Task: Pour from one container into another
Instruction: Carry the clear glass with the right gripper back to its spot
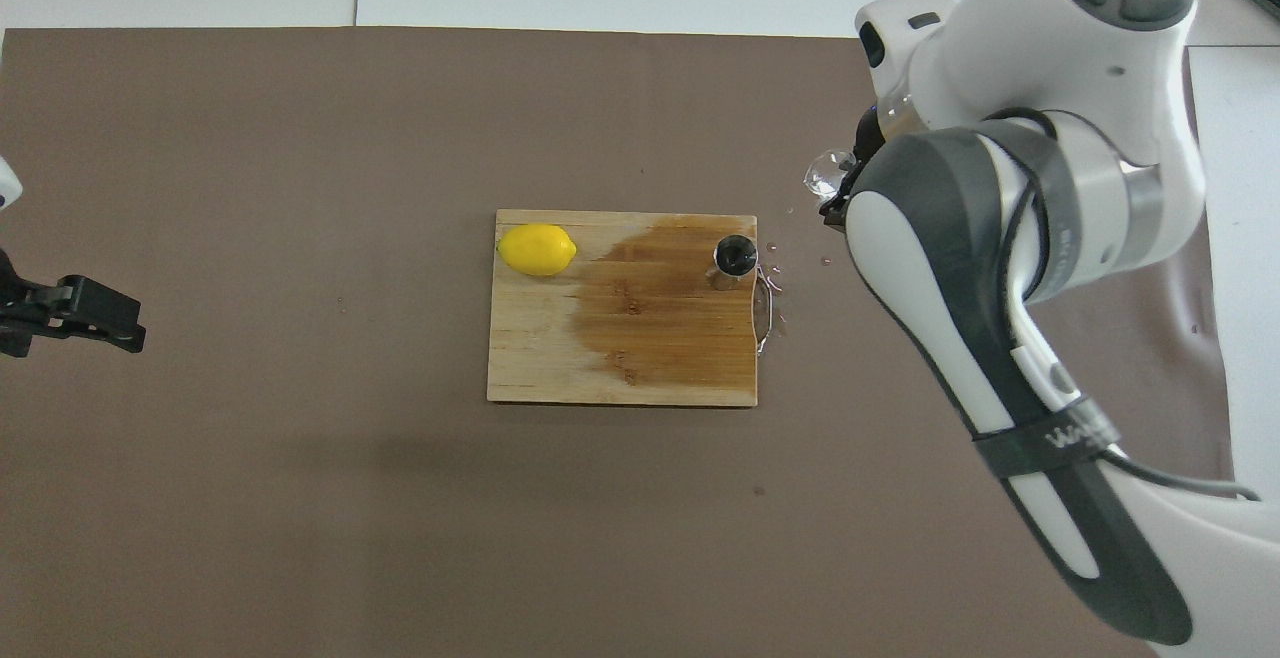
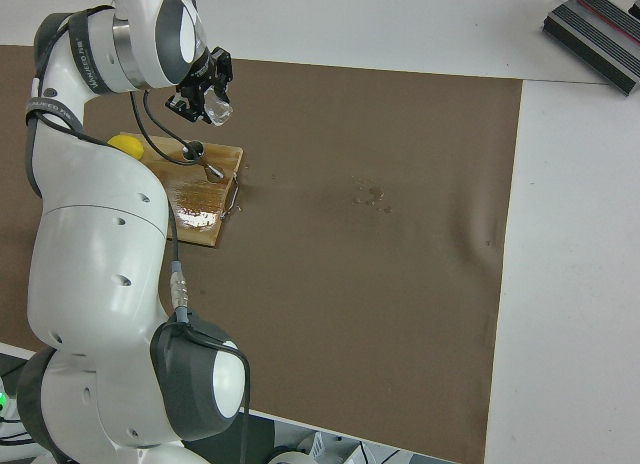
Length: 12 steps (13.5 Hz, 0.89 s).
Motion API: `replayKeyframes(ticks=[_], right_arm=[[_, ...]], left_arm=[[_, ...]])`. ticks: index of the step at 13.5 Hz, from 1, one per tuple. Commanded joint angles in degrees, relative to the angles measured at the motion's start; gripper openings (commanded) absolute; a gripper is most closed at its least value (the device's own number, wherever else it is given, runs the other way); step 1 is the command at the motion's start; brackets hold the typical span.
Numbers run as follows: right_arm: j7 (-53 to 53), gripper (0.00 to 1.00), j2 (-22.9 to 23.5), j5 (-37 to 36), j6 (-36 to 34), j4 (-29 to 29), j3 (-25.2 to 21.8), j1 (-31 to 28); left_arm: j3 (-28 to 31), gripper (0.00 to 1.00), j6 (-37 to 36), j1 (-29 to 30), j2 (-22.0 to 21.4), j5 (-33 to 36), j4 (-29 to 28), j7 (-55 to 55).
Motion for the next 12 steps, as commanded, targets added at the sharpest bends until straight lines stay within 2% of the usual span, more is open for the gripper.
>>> replayKeyframes(ticks=[1, 4, 7, 12], right_arm=[[-9.8, 0.00, -1.5, 5.9, 4.6, -4.2, 0.4, -6.0], [-25.6, 0.00, -4.3, 15.2, 9.4, -12.4, 0.4, -14.4], [-43.7, 0.00, -4.5, 25.1, 9.8, -18.6, 0.4, -22.8], [-65.5, 0.00, -2.7, 33.5, 9.9, -27.3, 0.4, -30.3]], left_arm=[[0.4, 1.00, -0.1, -0.4, -1.7, 0.1, -1.8, -0.7], [0.4, 1.00, -0.1, -0.4, -1.7, 0.1, -1.8, -0.7], [0.4, 1.00, -0.1, -0.4, -1.7, 0.1, -1.8, -0.7], [0.4, 1.00, -0.1, -0.4, -1.7, 0.1, -1.8, -0.7]])
